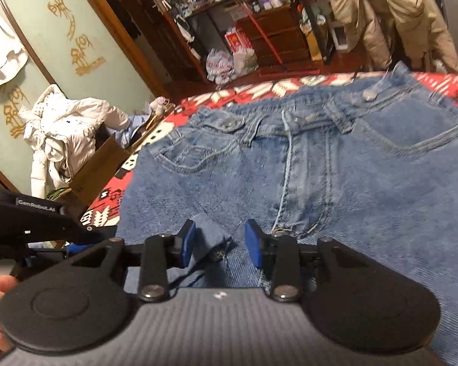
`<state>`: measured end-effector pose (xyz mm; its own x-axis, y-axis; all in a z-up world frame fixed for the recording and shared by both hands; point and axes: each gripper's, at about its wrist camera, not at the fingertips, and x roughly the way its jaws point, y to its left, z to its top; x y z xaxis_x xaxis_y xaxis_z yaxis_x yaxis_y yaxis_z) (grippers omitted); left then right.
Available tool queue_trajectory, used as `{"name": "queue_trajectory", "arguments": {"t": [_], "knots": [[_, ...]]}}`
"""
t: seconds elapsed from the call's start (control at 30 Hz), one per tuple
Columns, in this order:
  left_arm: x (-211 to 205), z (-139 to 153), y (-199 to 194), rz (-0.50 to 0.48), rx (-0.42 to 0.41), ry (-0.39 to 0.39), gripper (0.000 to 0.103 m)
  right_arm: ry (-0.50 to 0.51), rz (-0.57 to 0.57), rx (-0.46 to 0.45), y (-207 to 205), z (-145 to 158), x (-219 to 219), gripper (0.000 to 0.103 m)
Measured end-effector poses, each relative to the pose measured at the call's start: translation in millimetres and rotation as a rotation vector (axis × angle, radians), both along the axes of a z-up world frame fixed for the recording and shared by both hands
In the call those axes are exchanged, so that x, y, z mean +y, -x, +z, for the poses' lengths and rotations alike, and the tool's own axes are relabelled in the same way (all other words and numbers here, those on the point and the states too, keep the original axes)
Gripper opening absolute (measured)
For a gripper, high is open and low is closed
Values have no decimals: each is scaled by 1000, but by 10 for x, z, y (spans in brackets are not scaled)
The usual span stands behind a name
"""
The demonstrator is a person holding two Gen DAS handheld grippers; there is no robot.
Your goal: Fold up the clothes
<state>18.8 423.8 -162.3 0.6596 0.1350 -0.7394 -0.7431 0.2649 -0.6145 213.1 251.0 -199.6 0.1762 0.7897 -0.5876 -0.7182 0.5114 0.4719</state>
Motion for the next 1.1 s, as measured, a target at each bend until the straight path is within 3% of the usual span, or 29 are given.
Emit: {"name": "queue_trajectory", "arguments": {"t": [0.33,0.43,0.6,0.77,0.8,0.83,0.87,1.03,1.1], "knots": [[9,-14,32,13,1,33,9,-146,0,190,-79,-158,20,39],[3,-18,32,13,1,37,9,-51,-44,105,-68,-180,98,36],[1,-16,33,15,4,35,9,-72,32,154,-81,-252,274,36],[1,-22,32,16,7,33,9,-66,-8,135,-98,-286,441,35],[1,-22,30,16,9,31,9,-58,-7,124,-71,-270,451,30],[1,-22,28,15,9,31,9,-49,-2,110,-36,-244,449,15],[2,-22,23,12,9,30,9,-40,3,95,-2,-219,447,10],[-46,48,-20,-24,-18,-5,9,-46,-75,15,151,94,217,7],[-98,114,-56,-71,-83,-13,15,-66,-127,-28,202,311,27,7]]}}
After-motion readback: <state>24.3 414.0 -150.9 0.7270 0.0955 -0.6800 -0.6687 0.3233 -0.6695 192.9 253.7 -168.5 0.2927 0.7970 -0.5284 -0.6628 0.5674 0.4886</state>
